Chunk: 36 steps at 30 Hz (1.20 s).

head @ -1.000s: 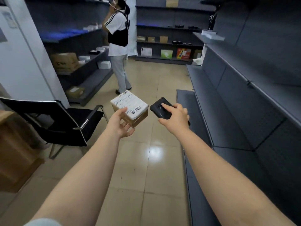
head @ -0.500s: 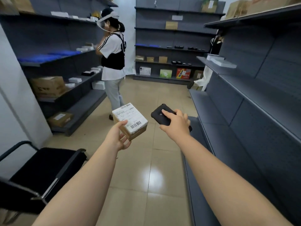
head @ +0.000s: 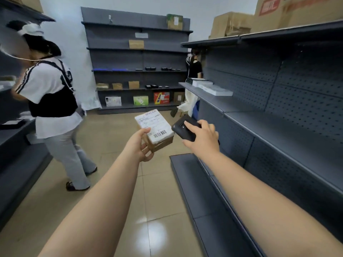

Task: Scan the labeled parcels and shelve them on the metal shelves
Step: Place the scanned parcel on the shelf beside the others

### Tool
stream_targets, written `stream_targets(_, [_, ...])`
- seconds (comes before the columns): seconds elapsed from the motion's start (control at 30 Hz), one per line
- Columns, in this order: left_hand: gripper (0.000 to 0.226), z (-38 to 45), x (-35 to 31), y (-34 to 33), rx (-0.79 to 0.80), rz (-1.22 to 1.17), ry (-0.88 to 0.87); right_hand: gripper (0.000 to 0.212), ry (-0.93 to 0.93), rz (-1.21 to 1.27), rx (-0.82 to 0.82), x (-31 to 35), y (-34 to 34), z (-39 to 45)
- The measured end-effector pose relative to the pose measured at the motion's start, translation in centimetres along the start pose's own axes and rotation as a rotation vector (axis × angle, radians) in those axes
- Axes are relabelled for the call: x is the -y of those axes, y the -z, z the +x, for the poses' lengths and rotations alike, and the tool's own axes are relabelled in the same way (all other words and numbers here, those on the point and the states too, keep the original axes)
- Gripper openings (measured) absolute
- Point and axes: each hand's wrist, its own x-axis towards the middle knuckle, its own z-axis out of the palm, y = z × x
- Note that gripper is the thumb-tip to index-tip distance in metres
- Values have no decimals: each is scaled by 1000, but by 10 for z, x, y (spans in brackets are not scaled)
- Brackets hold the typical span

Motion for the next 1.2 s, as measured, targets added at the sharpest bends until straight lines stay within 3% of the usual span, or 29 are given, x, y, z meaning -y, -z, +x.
stream_targets(0.4, [42,276,-101,-186,168,124,-5,63,-245,-16,-125,-126,-33,298])
stream_targets(0.57, [21,374,-133,-252,241,220,53,65,-358,-100,-151,-173,-58,390])
stream_targets(0.67, [21,431,-148,-298,325,372,84,65,-449,-132,-237,-202,-66,442])
stream_targets(0.9, [35,529,-141,-414,667,699,178,69,-746,-192,-380,-260,-74,504])
stream_targets(1.03, [54,565,-132,-473,807,809,174,69,-891,-201,-458,-285,-70,510])
stream_targets(1.2, [50,580,-110,-537,942,980,200,69,-992,-197,-537,-311,-64,511])
